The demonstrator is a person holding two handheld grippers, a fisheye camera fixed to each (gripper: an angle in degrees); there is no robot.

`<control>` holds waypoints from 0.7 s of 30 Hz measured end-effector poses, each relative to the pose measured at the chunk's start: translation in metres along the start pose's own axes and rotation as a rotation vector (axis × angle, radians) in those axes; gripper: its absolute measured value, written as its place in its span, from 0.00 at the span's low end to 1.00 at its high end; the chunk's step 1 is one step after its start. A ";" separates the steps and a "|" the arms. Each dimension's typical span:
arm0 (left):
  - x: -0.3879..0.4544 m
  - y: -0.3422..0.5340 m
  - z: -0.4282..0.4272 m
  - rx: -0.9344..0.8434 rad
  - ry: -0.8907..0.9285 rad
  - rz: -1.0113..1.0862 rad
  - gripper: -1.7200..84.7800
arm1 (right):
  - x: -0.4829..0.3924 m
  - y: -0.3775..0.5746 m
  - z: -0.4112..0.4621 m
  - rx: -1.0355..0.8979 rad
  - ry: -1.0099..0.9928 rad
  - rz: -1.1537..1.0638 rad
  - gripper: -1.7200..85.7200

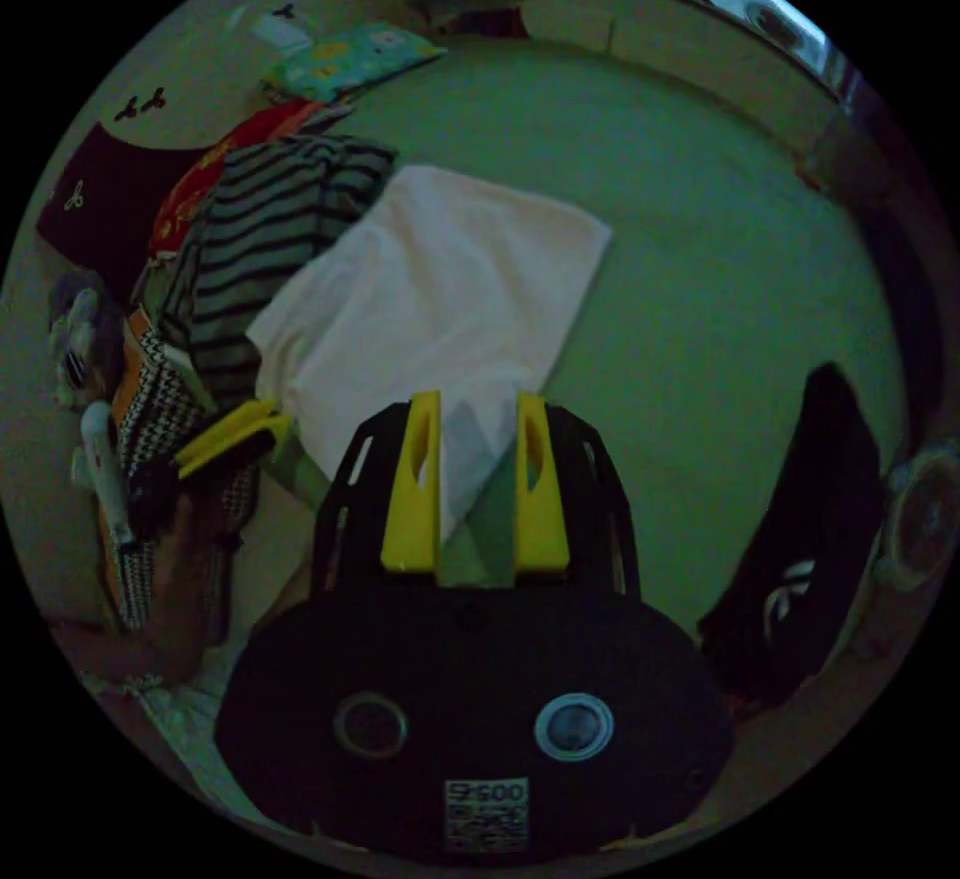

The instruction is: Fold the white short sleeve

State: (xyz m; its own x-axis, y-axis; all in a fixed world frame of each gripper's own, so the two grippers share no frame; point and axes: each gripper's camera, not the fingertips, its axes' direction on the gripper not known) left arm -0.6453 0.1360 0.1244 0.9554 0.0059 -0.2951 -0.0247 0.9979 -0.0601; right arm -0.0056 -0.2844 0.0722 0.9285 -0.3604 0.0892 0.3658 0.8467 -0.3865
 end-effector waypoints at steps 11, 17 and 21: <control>0.013 -0.001 -0.008 0.004 -0.101 0.024 0.12 | -0.027 0.051 0.035 -0.049 -0.083 -0.061 0.03; 0.032 -0.006 -0.018 0.035 -0.117 0.064 0.12 | 0.007 0.085 0.017 -0.062 -0.079 -0.021 0.02; 0.051 -0.012 -0.010 0.032 -0.107 0.116 0.11 | 0.041 0.114 0.007 -0.086 -0.046 0.035 0.02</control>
State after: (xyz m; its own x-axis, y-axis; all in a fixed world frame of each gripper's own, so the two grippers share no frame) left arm -0.5994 0.1235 0.1006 0.9726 0.1264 -0.1950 -0.1288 0.9917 -0.0001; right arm 0.0746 -0.2000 0.0380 0.9434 -0.3109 0.1152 0.3277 0.8212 -0.4671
